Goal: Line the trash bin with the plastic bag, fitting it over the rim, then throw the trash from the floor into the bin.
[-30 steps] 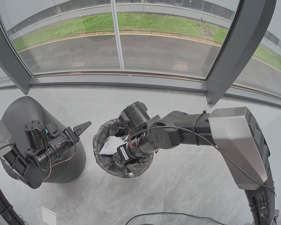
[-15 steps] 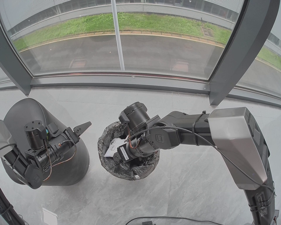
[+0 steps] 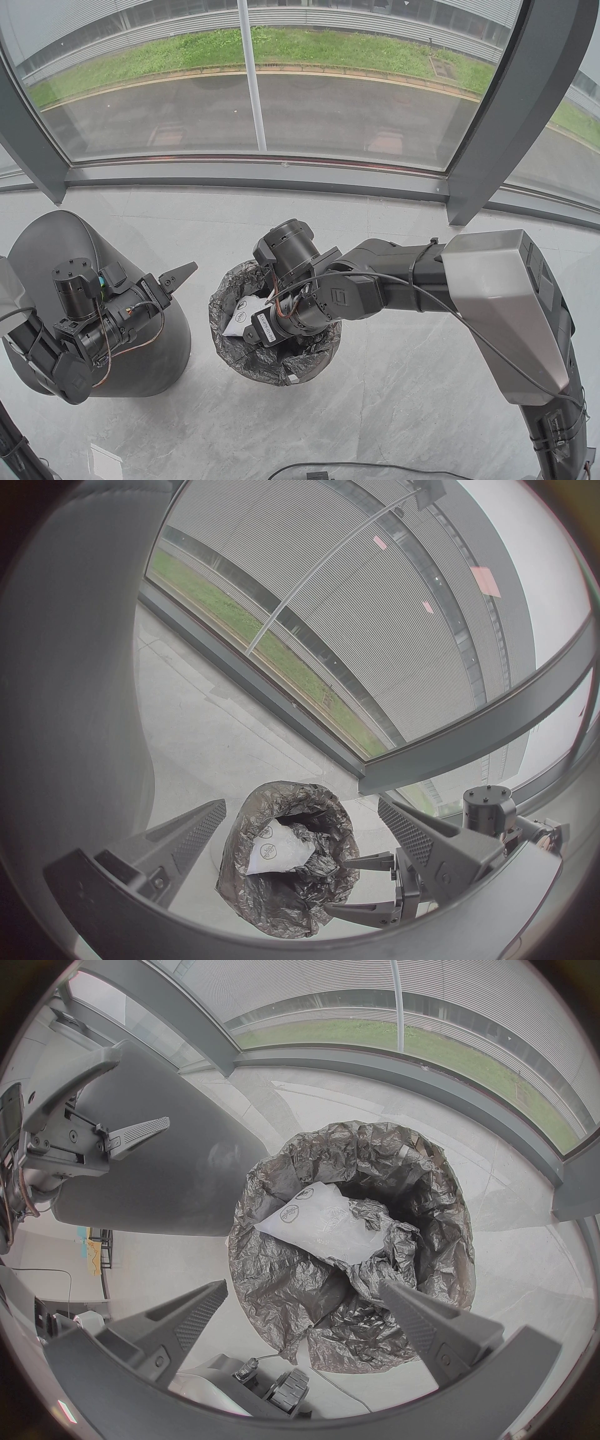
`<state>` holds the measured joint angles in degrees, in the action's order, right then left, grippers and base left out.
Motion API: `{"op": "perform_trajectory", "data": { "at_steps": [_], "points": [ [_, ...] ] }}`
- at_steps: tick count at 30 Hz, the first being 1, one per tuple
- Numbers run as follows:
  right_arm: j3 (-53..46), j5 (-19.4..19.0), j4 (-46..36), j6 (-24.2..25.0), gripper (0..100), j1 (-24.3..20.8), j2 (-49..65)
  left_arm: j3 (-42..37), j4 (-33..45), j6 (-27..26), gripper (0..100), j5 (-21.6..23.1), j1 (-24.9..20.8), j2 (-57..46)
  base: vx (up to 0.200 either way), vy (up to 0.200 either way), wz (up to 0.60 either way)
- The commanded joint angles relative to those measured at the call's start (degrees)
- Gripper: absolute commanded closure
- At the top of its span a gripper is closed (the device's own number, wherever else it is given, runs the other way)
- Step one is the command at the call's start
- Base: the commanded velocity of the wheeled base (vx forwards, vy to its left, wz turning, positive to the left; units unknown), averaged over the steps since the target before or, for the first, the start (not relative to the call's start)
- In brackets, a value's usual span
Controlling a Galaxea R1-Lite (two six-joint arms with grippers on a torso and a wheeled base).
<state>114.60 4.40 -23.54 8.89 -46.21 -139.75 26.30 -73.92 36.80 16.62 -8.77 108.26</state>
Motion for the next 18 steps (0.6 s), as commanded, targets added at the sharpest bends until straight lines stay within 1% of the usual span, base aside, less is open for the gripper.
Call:
{"op": "perform_trajectory", "data": {
  "at_steps": [1, 4, 8, 15, 18],
  "points": [
    [0.0, 0.0, 0.0, 0.0, 0, 0.0, -0.1, -0.4, -0.1, -0.7, 0, -0.1, -0.1, -0.6, 0.0, 0.0, 0.0],
    [0.0, 0.0, 0.0, 0.0, 0, -0.1, 0.0, -0.4, -1.5, -0.7, 0, -0.2, -0.1, -2.6, 0.0, 0.0, 0.0],
    [0.0, 0.0, -0.1, 0.0, 0, -0.2, 0.4, -0.4, 1.1, -0.5, 0, 0.0, 0.1, -9.8, 0.0, 0.0, 0.0],
    [0.0, 0.1, 0.6, -0.4, 0, 0.1, 0.2, -2.5, 13.3, -0.7, 0, -0.2, -1.0, -30.4, 0.0, 0.0, 0.0],
    [0.0, 0.1, 3.0, -3.5, 0, 0.2, -0.3, -3.4, 21.5, -1.1, 0, -0.7, -1.0, -40.6, 0.0, 0.0, 0.0]
  ]
}}
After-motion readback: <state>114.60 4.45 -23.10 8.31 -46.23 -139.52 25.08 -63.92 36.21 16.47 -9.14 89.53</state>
